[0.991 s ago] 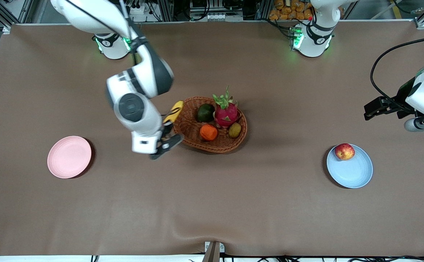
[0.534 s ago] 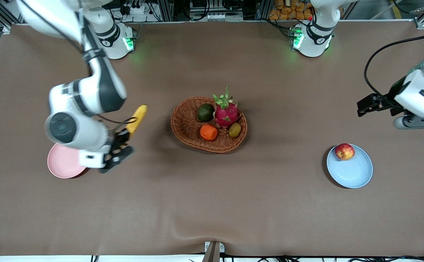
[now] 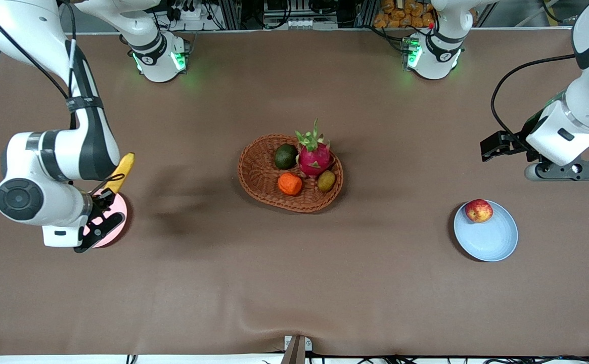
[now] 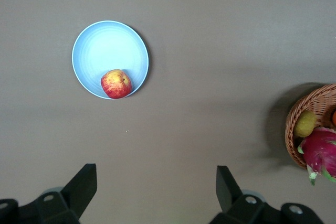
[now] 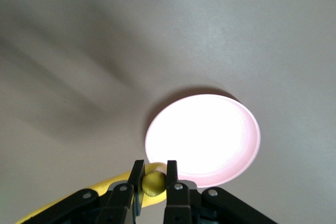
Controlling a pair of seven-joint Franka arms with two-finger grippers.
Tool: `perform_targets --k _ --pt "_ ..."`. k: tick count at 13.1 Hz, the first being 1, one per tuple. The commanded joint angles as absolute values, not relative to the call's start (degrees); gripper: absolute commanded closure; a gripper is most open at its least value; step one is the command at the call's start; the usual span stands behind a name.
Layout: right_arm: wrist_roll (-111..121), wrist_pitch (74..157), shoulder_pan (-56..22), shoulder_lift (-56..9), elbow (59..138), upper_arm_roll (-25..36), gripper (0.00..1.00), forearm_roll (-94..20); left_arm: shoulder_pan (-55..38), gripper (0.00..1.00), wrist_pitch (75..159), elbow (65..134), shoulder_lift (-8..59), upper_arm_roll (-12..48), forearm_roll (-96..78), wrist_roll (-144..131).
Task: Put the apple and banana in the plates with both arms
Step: 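Carry the banana with the right gripper over the pink plate, then lower the banana onto the pink plate and open the right gripper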
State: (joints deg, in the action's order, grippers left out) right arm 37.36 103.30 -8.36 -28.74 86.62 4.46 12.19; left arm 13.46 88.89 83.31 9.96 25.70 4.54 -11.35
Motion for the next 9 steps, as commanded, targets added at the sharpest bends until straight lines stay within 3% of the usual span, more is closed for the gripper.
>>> perform_targets --k 1,6,9 --pt "38.76 106.42 -7.74 -30.32 85.43 3.6 1.0 20.36 13.27 0.0 88.07 82.79 10.11 26.02 4.39 -12.3" --pt "45.43 114.68 -2.82 -34.53 85.43 3.6 1.0 23.29 13.27 0.0 88.07 82.88 10.11 26.02 4.39 -12.3" --pt "45.44 115.4 -1.59 -37.52 85.43 3.6 1.0 23.64 13.27 0.0 88.07 82.88 10.02 26.02 4.48 -12.3"
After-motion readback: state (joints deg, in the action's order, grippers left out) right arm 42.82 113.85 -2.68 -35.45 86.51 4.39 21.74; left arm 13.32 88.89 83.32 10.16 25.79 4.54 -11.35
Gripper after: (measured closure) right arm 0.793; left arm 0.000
